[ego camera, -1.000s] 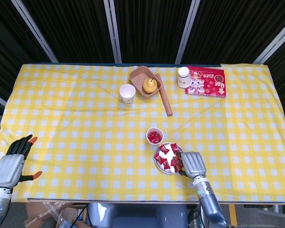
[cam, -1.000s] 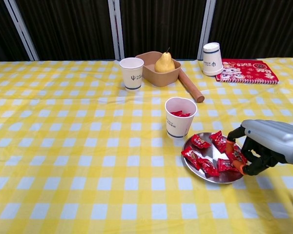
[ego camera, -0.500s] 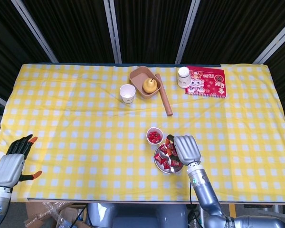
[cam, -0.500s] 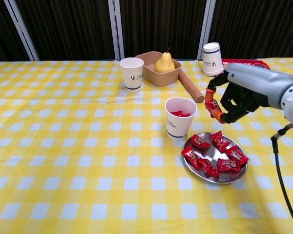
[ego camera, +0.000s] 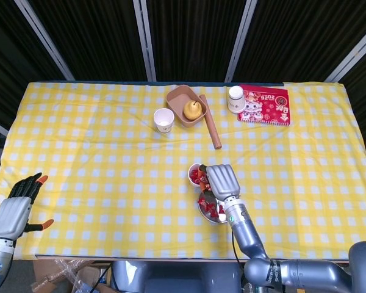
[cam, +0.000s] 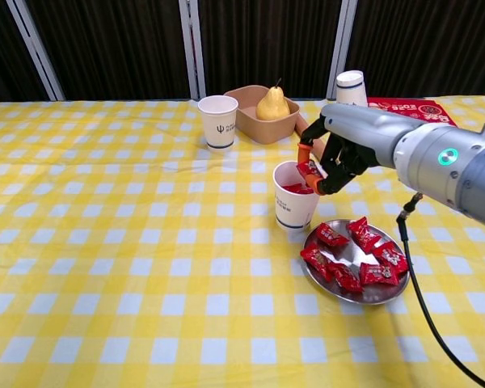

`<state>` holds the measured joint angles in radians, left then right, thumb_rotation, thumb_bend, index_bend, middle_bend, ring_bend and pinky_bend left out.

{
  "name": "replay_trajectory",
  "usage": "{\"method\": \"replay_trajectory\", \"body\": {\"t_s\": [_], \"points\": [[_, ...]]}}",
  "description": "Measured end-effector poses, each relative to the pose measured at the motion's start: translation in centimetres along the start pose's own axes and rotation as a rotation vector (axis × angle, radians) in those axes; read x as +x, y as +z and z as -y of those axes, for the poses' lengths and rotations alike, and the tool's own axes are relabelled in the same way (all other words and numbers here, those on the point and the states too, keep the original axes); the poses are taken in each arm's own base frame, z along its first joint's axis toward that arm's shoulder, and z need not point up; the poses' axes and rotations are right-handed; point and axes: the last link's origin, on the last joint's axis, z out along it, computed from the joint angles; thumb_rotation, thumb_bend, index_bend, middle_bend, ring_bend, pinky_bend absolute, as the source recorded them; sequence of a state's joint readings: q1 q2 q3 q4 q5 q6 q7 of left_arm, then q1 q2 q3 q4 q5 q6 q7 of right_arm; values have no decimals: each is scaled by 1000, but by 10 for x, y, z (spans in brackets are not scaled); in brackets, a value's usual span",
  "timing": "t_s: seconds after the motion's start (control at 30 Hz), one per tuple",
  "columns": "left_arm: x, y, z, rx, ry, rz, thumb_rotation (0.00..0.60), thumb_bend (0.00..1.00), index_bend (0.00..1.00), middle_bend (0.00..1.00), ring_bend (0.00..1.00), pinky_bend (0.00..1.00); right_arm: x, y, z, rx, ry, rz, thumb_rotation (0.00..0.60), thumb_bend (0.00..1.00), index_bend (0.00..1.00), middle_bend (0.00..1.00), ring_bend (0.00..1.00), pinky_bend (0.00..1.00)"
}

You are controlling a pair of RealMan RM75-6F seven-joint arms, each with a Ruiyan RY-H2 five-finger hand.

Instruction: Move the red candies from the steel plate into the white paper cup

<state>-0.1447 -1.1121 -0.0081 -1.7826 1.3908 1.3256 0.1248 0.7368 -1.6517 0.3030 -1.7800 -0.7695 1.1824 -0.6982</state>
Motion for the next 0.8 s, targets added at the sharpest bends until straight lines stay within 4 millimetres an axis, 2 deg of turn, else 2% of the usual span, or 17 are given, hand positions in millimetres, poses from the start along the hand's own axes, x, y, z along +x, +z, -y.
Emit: {"method": "replay_trajectory", "body": {"t_s": [0.1, 0.33, 0.6, 0.8], "points": [[0, 1, 0, 3, -3, 3, 600, 0, 0, 0, 0, 0, -4, 11, 3, -1, -2, -12, 600, 554, 509, 872, 967, 1000], [1, 1, 1, 5, -5, 9, 600, 0, 0, 0, 0, 0, -7, 18, 7, 5, -12, -29, 600, 466, 317, 872, 967, 1000], [0, 1, 0, 7, -9, 13, 600, 0, 0, 0, 0, 0, -1, 9, 8, 22, -14, -54, 600, 455, 303, 872, 967, 1000], [1, 0, -1, -1, -7, 7, 600, 0, 0, 0, 0, 0, 3, -8, 3, 25, -17, -56, 600, 453, 303, 872, 968, 1000]]}}
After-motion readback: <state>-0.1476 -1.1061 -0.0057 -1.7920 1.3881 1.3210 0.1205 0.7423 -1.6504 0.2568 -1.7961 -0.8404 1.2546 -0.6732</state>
